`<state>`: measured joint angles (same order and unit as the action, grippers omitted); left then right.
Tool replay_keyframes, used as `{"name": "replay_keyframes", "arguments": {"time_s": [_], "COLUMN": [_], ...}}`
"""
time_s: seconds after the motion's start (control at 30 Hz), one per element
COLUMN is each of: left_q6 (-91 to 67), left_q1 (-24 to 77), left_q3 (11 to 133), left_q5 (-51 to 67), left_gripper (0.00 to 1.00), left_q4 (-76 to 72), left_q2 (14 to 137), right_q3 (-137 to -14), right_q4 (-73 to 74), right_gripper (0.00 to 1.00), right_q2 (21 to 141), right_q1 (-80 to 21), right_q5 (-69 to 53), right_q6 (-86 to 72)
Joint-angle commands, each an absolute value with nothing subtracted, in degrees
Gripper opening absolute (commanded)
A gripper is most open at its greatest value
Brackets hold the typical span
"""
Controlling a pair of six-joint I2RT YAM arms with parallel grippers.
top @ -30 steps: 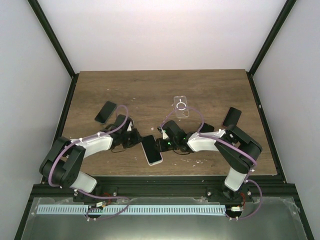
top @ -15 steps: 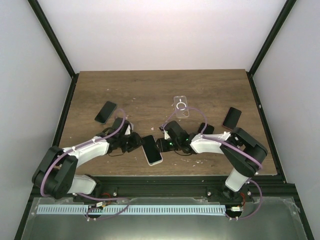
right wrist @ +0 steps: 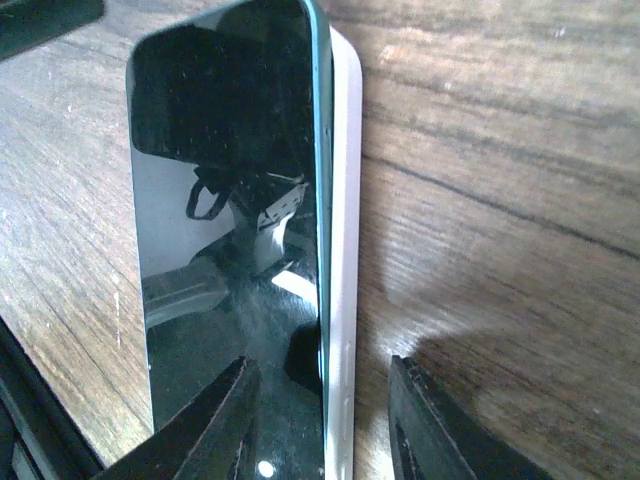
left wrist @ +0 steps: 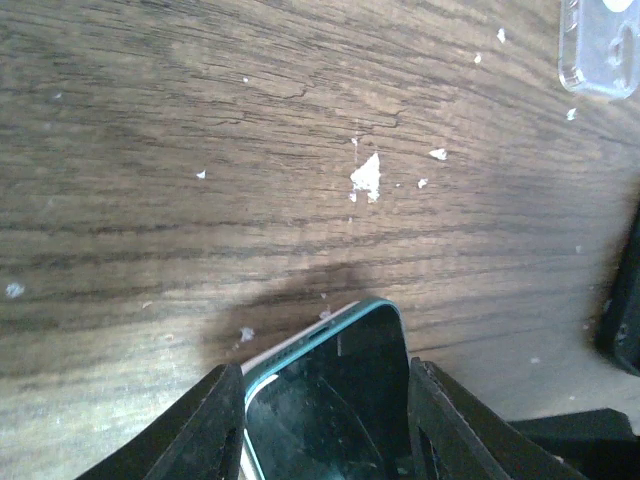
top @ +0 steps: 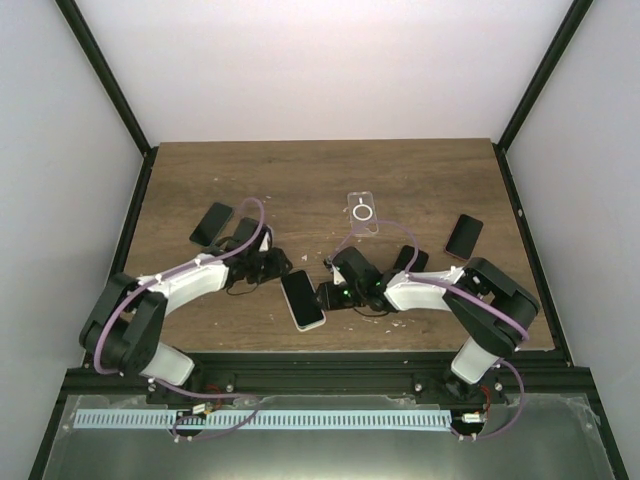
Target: Put the phone into the phone case
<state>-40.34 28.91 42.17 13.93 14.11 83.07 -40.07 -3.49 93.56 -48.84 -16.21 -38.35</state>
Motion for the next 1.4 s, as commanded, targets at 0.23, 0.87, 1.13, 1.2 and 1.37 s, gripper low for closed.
{"name": "replay_keyframes", "arguments": {"time_s": [0.23, 0.87, 1.13, 1.2, 1.37], "left_q6": [-37.9, -36.1, -35.0, -34.7, -33.9], "left_q1": [30.4, 29.1, 27.5, 27.4, 27.4], "left_q3": [38.7, 47.7, 49.0, 49.6, 50.6], "left_q5": [19.4, 18.9, 23.3, 23.5, 23.6], "left_gripper": [0.28, 0.39, 0.39, 0.38, 0.37], "left_q4": [10.5, 16.9, 14.3, 14.6, 15.2], "left_q2": [87.8, 88.2, 92.5, 93.4, 95.4], "right_q3": [-38.9, -43.6, -43.4, -43.7, -44.2], "right_q4": [-6.7, 21.6, 22.4, 22.0, 20.4], "right_gripper": [0.35, 0.89, 1.00, 1.00, 0.98], "right_q2": [94.2, 82.9, 82.9, 83.9, 86.6], "right_q1": [-49.1, -61.7, -66.5, -67.3, -68.0], "right_q5": [-20.0, 1.5, 5.3, 6.2, 6.6], "right_q6": [-41.1, -34.7, -33.9, -33.5, -32.8]}}
